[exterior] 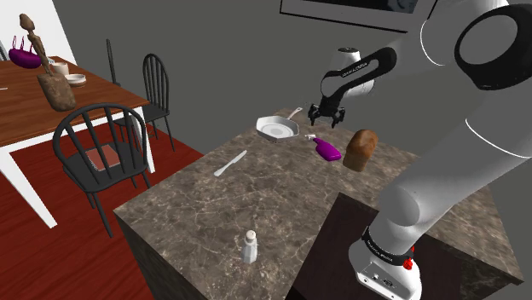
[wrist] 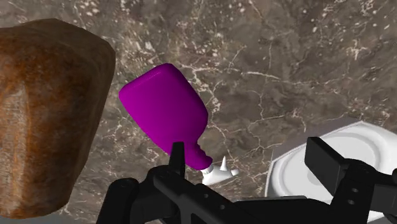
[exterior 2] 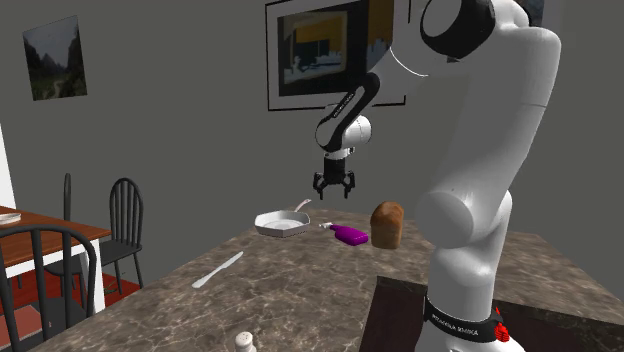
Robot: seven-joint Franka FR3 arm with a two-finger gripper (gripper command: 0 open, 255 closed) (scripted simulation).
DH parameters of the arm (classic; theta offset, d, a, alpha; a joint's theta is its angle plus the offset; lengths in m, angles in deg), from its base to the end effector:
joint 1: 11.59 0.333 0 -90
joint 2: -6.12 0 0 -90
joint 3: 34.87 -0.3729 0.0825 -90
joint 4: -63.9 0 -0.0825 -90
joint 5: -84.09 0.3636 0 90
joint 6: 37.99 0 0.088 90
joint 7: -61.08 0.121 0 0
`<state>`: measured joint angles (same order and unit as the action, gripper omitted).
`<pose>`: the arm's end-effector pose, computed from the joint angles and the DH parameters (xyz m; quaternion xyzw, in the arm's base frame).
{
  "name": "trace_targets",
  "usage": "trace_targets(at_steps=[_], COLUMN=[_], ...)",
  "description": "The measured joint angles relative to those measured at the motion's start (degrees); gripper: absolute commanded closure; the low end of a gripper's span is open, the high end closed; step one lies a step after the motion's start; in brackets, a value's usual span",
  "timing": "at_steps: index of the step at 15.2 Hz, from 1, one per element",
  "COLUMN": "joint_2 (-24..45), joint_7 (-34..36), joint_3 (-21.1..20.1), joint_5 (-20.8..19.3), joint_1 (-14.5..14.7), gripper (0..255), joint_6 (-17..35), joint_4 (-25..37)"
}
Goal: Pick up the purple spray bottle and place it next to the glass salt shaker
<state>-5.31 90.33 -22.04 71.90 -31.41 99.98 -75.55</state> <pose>0.3776 -0.2497 0.4497 0.8883 -0.4477 0.0838 0.0580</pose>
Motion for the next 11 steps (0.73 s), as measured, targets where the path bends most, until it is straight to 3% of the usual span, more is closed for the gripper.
trace_targets(at_steps=[2, 3, 6, 11], joint_2=[-2.05, -2.44, -0.71, 2.61], joint_7=[9.07, 11.37, 13.86, 15.25], joint_3=[-3.03, -3.73, -4.0, -3.65], joint_5=[-9.48, -12.05, -15.15, -17.0], joint_1=[-2.22, -2.94, -4.04, -4.86], gripper=[0, 0, 0, 0], joint_6=[3.18, 4.08, 7.09, 10.75], joint_4=[-5.31, -6.62, -7.84, -8.09])
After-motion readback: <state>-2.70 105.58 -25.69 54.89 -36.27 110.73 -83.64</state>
